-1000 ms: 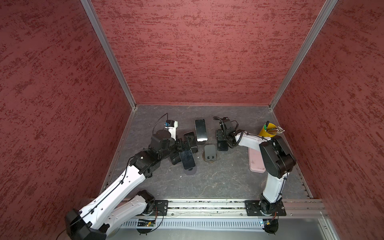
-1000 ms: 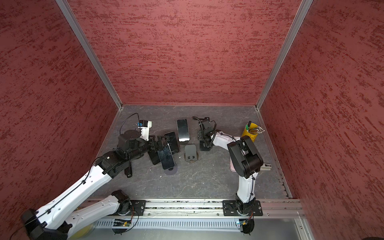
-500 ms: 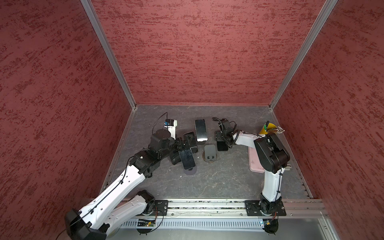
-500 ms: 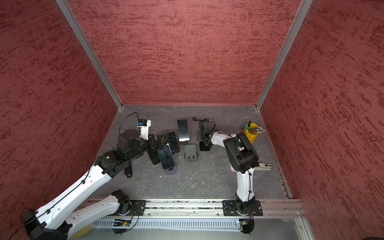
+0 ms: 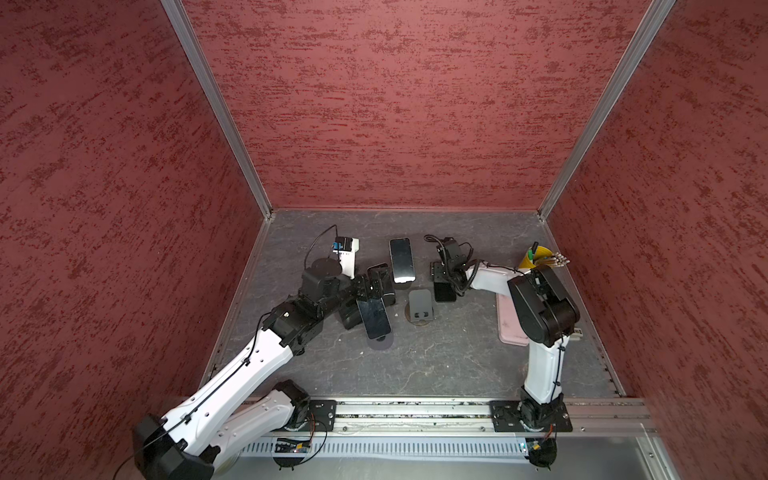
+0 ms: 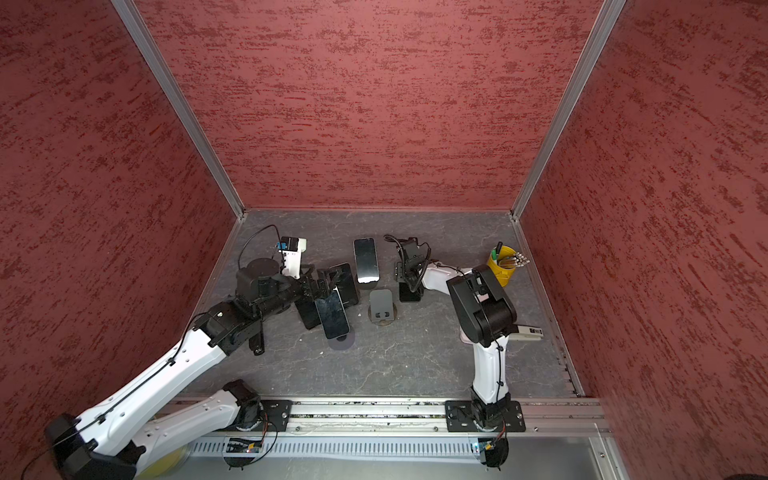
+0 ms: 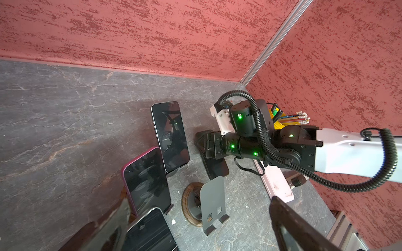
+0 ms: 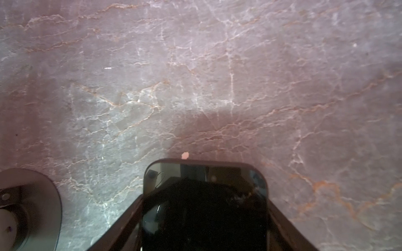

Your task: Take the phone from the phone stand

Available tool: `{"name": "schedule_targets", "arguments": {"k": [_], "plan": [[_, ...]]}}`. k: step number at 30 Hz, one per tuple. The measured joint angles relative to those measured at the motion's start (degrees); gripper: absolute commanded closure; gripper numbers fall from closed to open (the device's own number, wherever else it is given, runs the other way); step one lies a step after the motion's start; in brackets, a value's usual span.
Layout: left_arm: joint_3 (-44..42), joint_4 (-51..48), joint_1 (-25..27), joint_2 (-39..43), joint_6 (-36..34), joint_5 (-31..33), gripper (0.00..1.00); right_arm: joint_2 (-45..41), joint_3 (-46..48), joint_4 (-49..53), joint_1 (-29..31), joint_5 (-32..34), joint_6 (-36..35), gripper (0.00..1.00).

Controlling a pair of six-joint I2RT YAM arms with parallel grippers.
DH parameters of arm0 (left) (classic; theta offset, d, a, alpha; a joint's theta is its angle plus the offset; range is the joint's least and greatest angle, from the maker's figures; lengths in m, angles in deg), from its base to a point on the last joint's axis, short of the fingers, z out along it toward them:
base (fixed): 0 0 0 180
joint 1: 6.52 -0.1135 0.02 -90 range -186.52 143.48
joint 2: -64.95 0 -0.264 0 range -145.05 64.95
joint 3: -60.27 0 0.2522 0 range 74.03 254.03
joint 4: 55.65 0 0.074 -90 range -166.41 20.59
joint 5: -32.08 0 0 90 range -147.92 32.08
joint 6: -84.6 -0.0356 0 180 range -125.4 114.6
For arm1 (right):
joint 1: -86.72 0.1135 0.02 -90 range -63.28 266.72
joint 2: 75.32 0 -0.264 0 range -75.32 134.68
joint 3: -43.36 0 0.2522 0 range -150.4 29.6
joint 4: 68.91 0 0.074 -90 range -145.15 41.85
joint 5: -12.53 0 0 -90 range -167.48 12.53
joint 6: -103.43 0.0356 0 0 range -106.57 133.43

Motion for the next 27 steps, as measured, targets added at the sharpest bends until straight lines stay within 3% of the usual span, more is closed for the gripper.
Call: {"name": "schedule_targets", "arguments": {"k": [9,16,27], "plan": [[0.0,0.1,0.0,0.0,-1.0,0.0,0.0,0.0,0.0,0.0,0.0,0.0,0.1,0.53],[0.0,-0.1,0.0,0.7,-1.0,0.4,0.0,0.0,0.0,0.1,0.0,0.0,0.2,0.33],[-0.5,-0.4,0.0,2.8,-1.0,1.4,0.01,-0.6,-0.1,1.1,0.0,-0.2,0.6,0.19]]}}
